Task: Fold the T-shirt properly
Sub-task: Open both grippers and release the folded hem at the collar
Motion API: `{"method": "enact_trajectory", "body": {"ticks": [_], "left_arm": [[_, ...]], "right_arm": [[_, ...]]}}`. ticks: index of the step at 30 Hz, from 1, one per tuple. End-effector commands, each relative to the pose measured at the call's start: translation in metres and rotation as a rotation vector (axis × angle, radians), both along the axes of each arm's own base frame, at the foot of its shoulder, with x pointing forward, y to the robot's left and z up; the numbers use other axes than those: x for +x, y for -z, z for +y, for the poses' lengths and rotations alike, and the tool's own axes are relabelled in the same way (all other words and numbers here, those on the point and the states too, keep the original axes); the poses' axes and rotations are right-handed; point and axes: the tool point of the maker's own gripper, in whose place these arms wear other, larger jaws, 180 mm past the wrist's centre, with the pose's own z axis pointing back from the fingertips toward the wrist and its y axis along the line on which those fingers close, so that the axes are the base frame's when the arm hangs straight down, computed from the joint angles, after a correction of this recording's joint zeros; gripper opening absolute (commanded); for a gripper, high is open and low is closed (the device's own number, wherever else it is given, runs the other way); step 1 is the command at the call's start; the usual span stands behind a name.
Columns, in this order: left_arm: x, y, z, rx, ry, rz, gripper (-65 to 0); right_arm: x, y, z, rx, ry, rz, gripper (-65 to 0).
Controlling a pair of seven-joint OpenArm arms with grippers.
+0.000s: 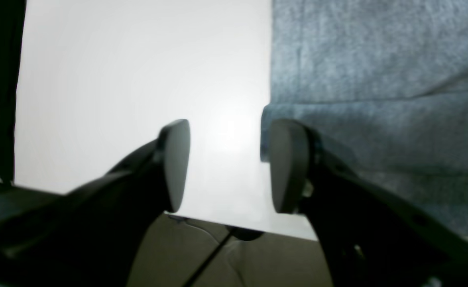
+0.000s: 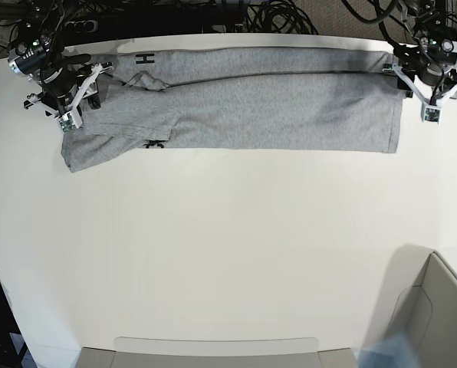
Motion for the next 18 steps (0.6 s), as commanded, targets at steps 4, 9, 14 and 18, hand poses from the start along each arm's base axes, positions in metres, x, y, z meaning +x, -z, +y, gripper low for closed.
{"method": "enact_trajectory", "body": {"ticks": [4, 9, 14, 18], "left_arm": [[0.001, -0.009, 0.015, 0.014, -0.076, -0.01, -27.5], [-0.003, -0.005, 0.016, -0.004, -0.125, 0.061, -27.5], [0.004, -0.005, 0.015, -0.007, -0.119, 0.091, -27.5], [0.007, 0.014, 0.002, -0.051, -0.081, 0.135, -27.5]], "right_arm": [[0.001, 0.005, -0.001, 0.017, -0.01, 0.002, -40.5], [-0.002, 0.014, -0.002, 0.029, -0.003, 0.027, -40.6], [0.0, 0.016, 0.01, 0.042, -0.038, 0.034, -40.6], [0.001, 0.016, 0.011, 0.043, -0.041, 0.032, -40.6]]}}
